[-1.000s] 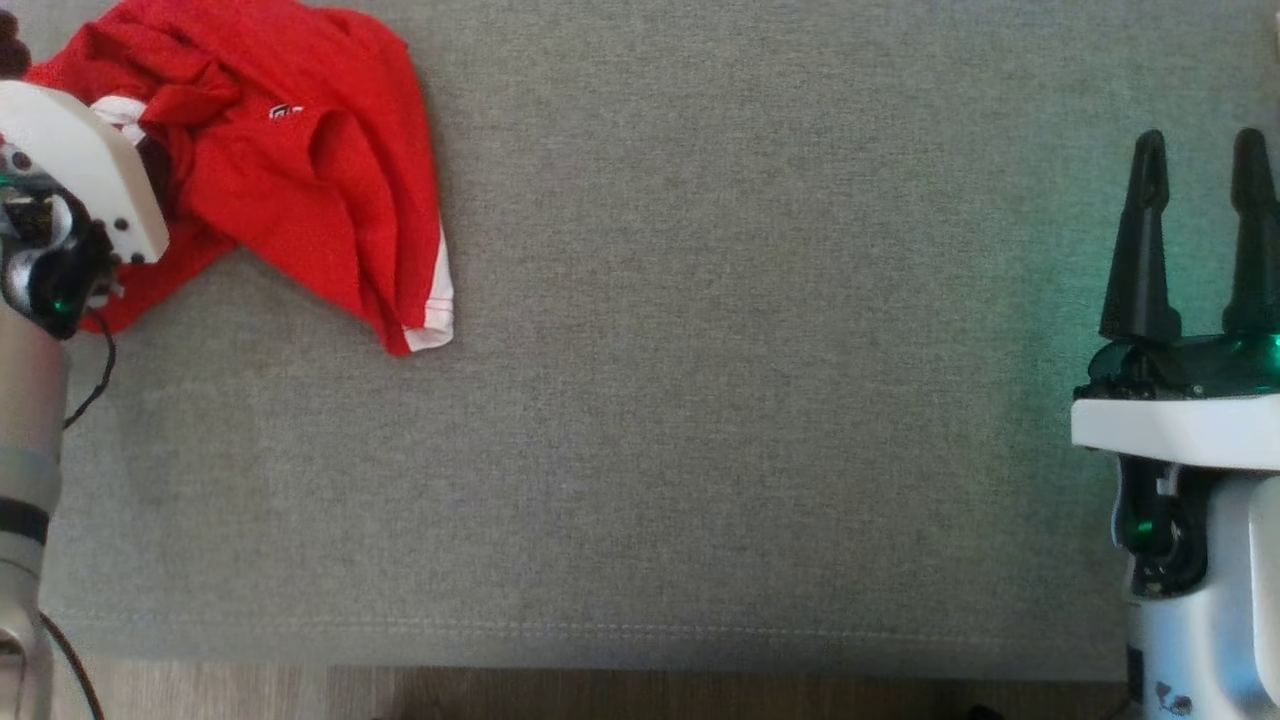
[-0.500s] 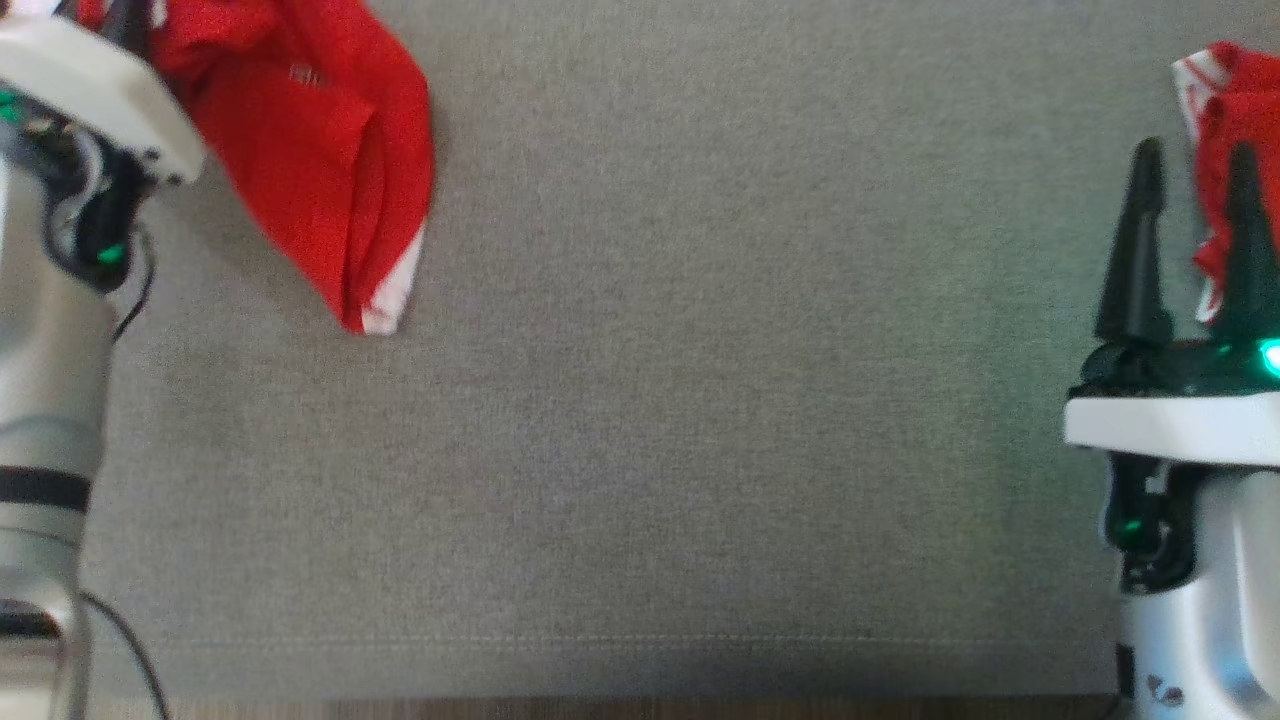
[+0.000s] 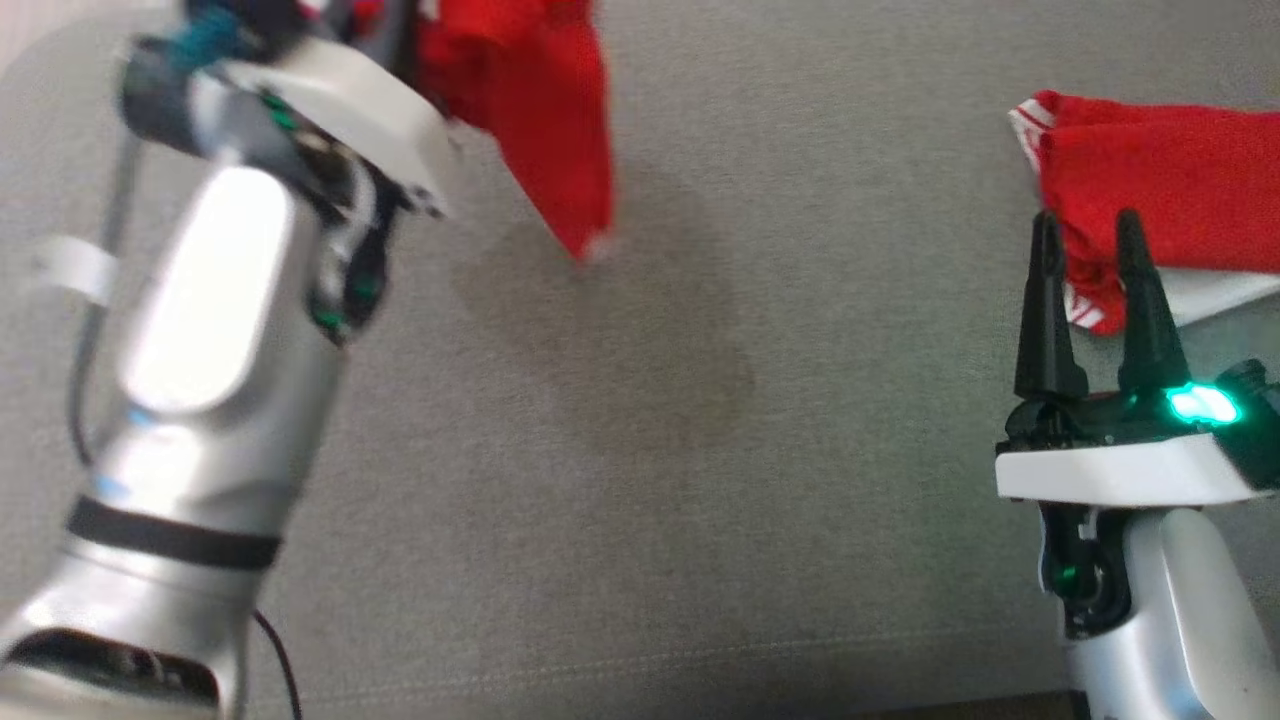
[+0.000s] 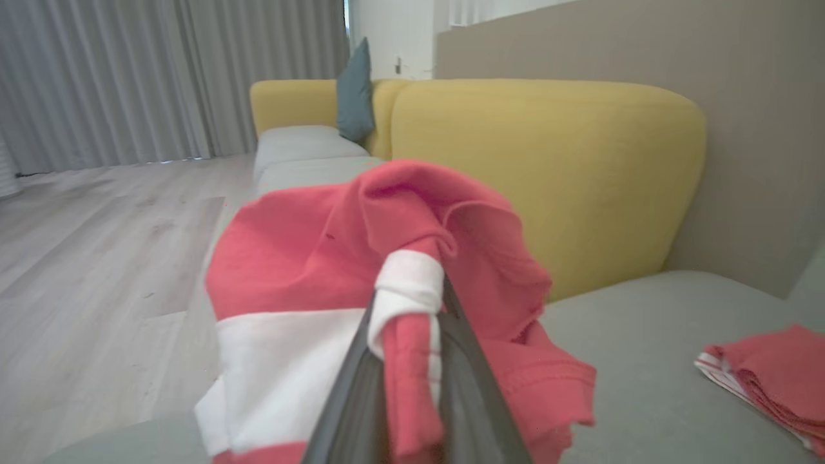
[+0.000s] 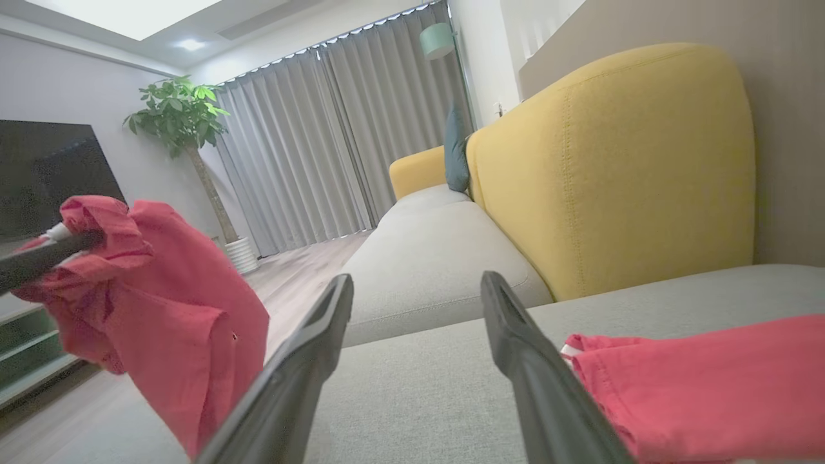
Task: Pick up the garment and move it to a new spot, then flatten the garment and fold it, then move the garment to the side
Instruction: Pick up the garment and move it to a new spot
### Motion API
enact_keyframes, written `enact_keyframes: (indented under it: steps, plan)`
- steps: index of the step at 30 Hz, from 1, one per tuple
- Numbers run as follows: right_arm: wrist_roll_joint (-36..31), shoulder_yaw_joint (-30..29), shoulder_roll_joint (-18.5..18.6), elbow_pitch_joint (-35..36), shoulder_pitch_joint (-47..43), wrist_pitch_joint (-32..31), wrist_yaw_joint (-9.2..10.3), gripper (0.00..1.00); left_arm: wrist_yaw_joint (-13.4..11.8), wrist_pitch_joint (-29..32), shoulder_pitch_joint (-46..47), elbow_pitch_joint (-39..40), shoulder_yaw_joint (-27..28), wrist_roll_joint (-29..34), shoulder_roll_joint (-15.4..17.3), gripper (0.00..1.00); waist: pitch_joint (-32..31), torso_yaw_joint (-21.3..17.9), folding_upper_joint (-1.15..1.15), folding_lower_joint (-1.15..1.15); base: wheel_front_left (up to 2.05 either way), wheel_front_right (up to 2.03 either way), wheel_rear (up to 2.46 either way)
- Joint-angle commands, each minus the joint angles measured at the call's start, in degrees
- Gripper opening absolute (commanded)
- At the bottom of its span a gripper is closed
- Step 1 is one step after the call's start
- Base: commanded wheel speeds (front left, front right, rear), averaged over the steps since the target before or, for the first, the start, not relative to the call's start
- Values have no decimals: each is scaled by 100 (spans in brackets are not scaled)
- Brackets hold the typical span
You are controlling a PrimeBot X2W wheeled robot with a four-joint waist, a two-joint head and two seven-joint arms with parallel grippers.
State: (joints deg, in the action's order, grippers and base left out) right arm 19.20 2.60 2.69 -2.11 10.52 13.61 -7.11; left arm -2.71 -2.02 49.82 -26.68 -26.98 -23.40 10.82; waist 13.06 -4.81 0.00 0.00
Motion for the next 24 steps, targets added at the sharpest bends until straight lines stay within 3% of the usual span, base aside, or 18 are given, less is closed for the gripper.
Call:
enact_keyframes:
  steps: [1, 8, 16, 17, 18, 24]
  plan:
    - [53, 150, 19, 181, -3, 57, -37, 100, -73, 31, 101, 217, 91, 95, 118, 0, -29, -126, 0, 0, 0, 0, 0]
    - [102, 42, 19, 287, -25, 103, -37, 100, -339, -99, -374, -80, -551, 470, -355, 0, 102, -480, 0, 0, 0, 0, 0]
    - [126, -160, 19, 326, 0, 128, -37, 100, -542, -628, -493, -656, -1123, 344, -775, 0, 194, -753, 0, 0, 0, 0, 0]
    - [120, -147, 19, 309, -9, 129, -37, 100, -568, -690, -512, -689, -1268, 287, -784, 7, 189, -773, 0, 0, 0, 0, 0]
    - [115, -113, 19, 290, -16, 130, -37, 100, -576, -720, -537, -653, -1473, 164, -788, 100, 186, -795, 0, 0, 0, 0, 0]
    - [125, 50, 19, 233, -62, 135, -37, 100, -799, -893, -527, -428, -2221, -517, -792, 100, 125, -786, 0, 0, 0, 0, 0]
